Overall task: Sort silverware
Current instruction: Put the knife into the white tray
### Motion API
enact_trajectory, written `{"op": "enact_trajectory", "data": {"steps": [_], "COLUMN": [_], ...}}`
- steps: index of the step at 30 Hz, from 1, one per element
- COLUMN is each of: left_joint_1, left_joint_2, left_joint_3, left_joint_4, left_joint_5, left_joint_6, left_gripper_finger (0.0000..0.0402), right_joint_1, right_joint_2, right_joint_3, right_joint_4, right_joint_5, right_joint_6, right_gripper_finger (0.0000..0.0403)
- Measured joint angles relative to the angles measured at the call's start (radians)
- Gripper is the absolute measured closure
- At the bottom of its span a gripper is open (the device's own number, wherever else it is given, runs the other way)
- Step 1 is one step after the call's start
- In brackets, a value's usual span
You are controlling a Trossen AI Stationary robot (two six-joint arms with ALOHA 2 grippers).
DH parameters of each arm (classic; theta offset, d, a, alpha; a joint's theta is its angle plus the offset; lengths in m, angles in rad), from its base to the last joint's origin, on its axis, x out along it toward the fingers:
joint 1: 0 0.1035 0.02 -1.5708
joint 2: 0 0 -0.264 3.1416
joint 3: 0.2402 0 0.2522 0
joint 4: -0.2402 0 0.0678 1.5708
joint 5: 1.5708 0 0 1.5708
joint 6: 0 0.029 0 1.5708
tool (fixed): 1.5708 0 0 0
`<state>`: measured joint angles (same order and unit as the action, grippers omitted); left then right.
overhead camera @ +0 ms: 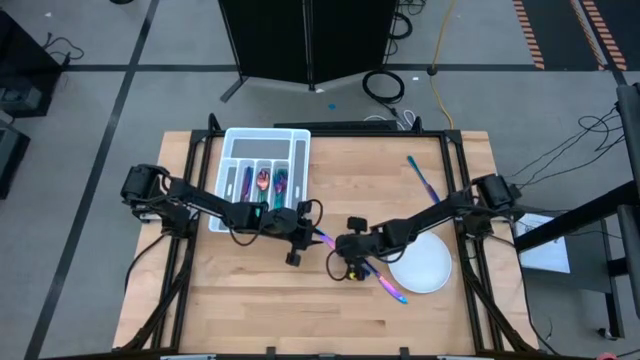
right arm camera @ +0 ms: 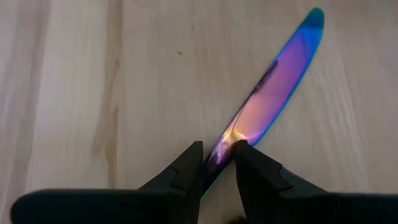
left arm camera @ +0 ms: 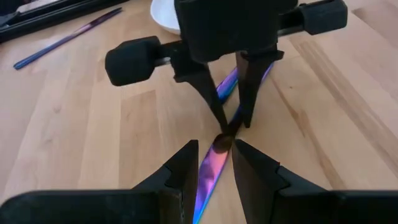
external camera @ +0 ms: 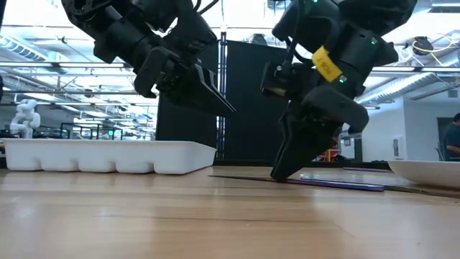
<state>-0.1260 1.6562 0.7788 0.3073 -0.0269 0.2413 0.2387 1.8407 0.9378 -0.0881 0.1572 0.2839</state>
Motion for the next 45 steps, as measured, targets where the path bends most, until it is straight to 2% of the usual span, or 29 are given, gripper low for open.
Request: {"op": "enact_trajectory", "data": {"steps": [10, 16, 21, 26, 30, 34, 40, 45], "left_joint_1": [0.000, -0.019, -0.081, -0.171, -0.250, -0.316, -0.383, -0.425], "left_joint_2": [0.000, -0.006, -0.083, -0.207, -0.284, -0.317, -0.318, -0.318], "left_joint_3": [0.000, 0.000, 0.000, 0.000, 0.000, 0.000, 0.000, 0.000], "left_joint_4": [-0.022, -0.117, -0.251, -0.420, -0.537, -0.562, -0.568, -0.598], "left_joint_5": [0.002, 0.030, 0.018, -0.093, -0.208, -0.275, -0.326, -0.357], "left_joint_6": [0.000, -0.008, -0.067, -0.146, -0.211, -0.250, -0.305, -0.353], "left_gripper_finger": [0.0301, 0.0301, 0.0301, 0.0301, 0.0301, 0.0301, 0.0301, 0.0301], "right_joint_1": [0.018, 0.059, 0.063, 0.045, 0.056, 0.067, 0.024, -0.003], "right_joint_2": [0.003, 0.004, 0.016, 0.101, 0.126, 0.128, 0.179, 0.273], "right_joint_3": [0.007, 0.006, 0.006, 0.042, 0.141, 0.217, 0.232, 0.269], "right_joint_4": [-0.022, 0.064, 0.172, 0.222, 0.085, -0.025, 0.011, 0.140], "right_joint_5": [0.002, -0.052, -0.059, -0.052, -0.037, -0.031, -0.036, -0.116], "right_joint_6": [0.174, 0.153, 0.116, 0.088, 0.064, 0.038, 0.041, 0.032], "right_gripper_finger": [0.0323, 0.0323, 0.0323, 0.0323, 0.0323, 0.0330, 0.0361, 0.0386]}}
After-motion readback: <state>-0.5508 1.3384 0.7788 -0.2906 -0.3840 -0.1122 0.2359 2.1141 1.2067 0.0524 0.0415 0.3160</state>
